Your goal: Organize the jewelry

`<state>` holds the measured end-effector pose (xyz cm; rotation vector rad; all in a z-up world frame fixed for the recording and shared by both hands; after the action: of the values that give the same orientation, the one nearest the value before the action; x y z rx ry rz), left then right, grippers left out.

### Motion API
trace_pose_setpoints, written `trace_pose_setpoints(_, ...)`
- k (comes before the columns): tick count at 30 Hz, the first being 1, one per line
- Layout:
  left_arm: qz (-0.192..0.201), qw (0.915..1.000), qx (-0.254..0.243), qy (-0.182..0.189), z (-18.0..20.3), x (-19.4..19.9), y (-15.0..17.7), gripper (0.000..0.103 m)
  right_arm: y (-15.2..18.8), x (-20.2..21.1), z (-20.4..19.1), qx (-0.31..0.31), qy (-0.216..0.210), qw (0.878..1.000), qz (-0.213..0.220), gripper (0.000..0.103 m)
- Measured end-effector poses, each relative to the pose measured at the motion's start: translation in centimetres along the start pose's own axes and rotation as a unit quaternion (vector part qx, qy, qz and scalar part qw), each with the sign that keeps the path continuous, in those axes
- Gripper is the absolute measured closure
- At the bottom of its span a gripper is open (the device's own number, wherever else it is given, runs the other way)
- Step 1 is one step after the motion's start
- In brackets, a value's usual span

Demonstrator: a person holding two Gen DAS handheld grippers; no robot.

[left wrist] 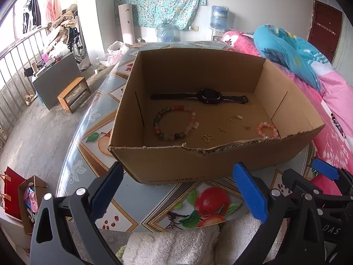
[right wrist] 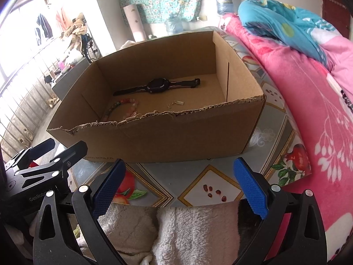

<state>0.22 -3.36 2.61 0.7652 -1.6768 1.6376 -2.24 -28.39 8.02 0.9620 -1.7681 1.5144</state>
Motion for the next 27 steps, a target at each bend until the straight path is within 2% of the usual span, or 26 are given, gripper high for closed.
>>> trace_pose_setpoints(27, -0.013, 0.9999, 0.008, 0.003, -0.22, -0.44, 0.08, 0.006, -0.3, -0.05, -0.64, 0.011, 0.009, 1.0, -0.003, 0.009)
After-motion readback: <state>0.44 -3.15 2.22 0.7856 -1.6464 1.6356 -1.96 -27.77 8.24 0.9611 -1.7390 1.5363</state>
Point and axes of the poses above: each gripper's, at about its wrist camera, not at the fingertips, and x roughly against the way its jaws point, z to its right, y to its underside, the point moved 2 cm from there along -x, roughly the way its jaws point, and after that the axes turned 2 degrees about -z, right-handed, at the moved point
